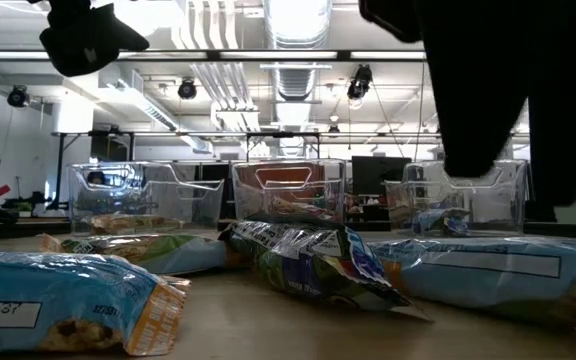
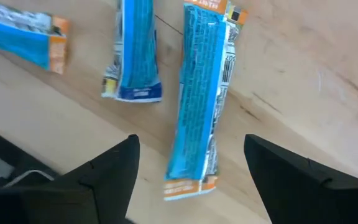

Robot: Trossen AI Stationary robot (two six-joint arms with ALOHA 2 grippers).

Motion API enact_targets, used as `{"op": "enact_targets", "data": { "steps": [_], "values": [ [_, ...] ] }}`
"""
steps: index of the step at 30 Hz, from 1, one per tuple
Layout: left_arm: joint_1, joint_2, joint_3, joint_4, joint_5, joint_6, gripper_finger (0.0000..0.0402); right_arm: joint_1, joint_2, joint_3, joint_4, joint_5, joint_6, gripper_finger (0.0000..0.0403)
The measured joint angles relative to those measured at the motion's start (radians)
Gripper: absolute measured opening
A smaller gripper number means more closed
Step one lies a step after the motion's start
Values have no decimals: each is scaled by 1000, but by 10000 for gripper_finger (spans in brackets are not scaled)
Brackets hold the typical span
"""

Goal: Pick and place Granola Bars by type
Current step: Put the yellow granola bar into the left transparent bin

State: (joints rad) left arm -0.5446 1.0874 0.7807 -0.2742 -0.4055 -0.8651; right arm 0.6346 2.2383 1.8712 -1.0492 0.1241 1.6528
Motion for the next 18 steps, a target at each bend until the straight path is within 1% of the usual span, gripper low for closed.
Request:
{"op": "enact_targets", "data": {
  "steps": [5,10,14,18],
  "values": [
    [0,0,0,6,-16,-1,186,-4,1,-33,37,-27,-34,278],
    [0,2,0,6,-16,3,186,-5,2,-61,43,-24,-39,270],
    [0,2,0,5,-33,4,186,-5,2,-82,43,-24,-39,253],
    [0,2,0,5,-42,22,186,-5,2,-103,77,-24,-48,226]
  ]
}}
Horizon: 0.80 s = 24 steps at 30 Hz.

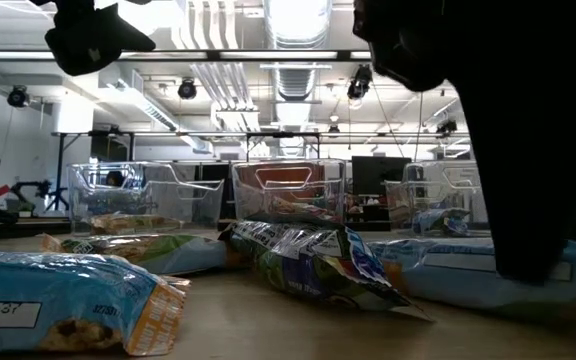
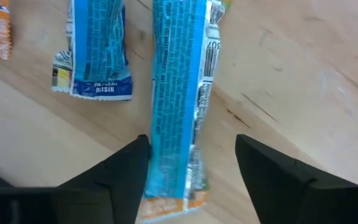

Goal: Pick and place Granola Bars by type
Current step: Put the yellow granola bar into the left transparent bin

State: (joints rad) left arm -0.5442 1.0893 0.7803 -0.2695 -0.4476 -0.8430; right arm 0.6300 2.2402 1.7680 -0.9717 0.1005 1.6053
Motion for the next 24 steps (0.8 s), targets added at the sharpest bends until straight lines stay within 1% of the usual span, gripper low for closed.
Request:
{"op": "enact_targets", "data": {
  "steps": [4,9,12,15,20,22,24],
  "values": [
    [0,0,0,-1,0,2,186,-2,0,-16,47,-4,-2,208],
    [0,0,0,-59,-3,-5,186,-11,0,-18,69,-15,-5,202],
    [0,0,0,-116,-46,-43,186,-19,0,-18,70,-27,-12,188],
    [1,-3,0,-182,-106,-96,186,-24,0,-18,71,-28,-12,157],
    [1,-45,-1,-297,-219,-244,186,-30,-2,-18,71,-22,-11,85],
    [1,-77,-1,-322,-250,-265,186,-31,-5,-18,71,-3,-11,58],
    [1,-114,-1,-327,-270,-255,186,-31,-10,-13,70,30,-11,39]
  ]
}}
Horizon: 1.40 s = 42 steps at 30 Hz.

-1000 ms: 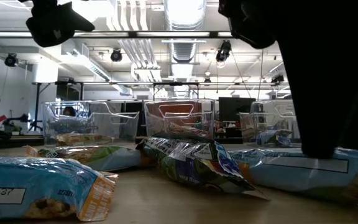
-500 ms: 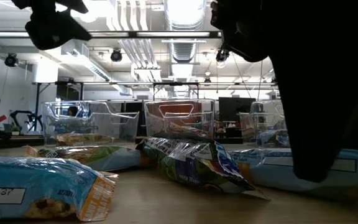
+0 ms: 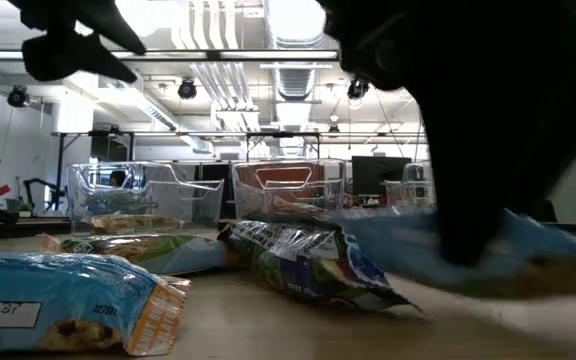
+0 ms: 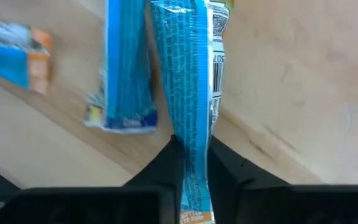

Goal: Pick and place Granola Bars by type
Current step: Put the yellow granola bar into the left transparent bin

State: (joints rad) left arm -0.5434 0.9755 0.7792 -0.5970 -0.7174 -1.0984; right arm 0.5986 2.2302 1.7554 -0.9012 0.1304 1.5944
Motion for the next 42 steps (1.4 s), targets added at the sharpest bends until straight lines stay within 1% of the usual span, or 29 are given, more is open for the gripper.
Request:
{"op": "enact_targets", "data": {
  "steps": [2,5,7,9,12,17,20,22,25,31,38,42],
  "values": [
    [0,-36,0,-4,-1,27,186,-1,-16,3,0,45,-1,29],
    [0,-80,0,-4,0,56,186,-5,-61,5,-4,138,-24,28],
    [2,-101,0,-2,26,65,186,-15,-94,6,-1,188,-89,30],
    [13,-115,0,3,81,77,186,-32,-124,6,6,208,-195,32],
    [40,-122,0,9,182,72,186,-69,-160,6,18,212,-361,32],
    [89,-118,0,68,314,63,186,-147,-180,6,18,213,-552,33],
    [115,-109,0,113,365,43,186,-192,-181,6,23,213,-643,33],
    [132,-104,0,134,378,27,186,-216,-182,6,34,213,-696,33],
    [167,-92,0,133,397,0,186,-239,-186,6,62,214,-769,33],
    [274,-45,0,150,537,-14,186,-273,-191,6,92,218,-893,33],
    [420,54,0,271,679,2,186,-313,-191,6,109,220,-982,33],
    [473,117,0,333,738,4,186,-323,-191,6,108,216,-1019,33]
  ]
}}
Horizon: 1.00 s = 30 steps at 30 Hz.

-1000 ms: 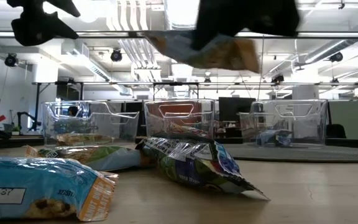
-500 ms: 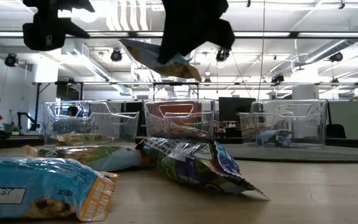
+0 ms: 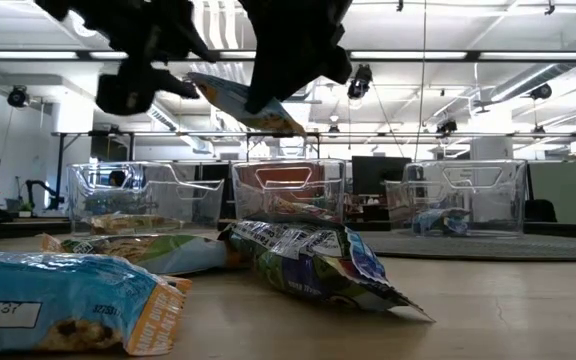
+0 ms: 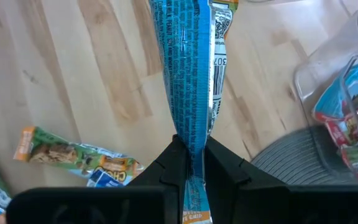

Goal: Pick and place Granola Bars by type
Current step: Put the yellow granola bar into the left transparent bin

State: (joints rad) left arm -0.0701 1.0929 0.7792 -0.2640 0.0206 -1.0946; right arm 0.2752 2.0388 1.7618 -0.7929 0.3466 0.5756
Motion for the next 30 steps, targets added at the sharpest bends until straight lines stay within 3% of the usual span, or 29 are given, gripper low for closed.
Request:
{"op": "enact_targets", "data": {
  "steps": [12,17,22,30],
  "values": [
    [71,99,0,32,55,2,186,-1,-10,0,-45,20,-55,33],
    [70,139,0,162,139,-23,186,-5,-15,0,-46,21,-79,34],
    [68,169,0,264,152,-52,186,-11,-15,0,-48,23,-85,34],
    [63,175,0,184,165,-42,186,-10,-16,0,-56,47,-80,34]
  ]
}}
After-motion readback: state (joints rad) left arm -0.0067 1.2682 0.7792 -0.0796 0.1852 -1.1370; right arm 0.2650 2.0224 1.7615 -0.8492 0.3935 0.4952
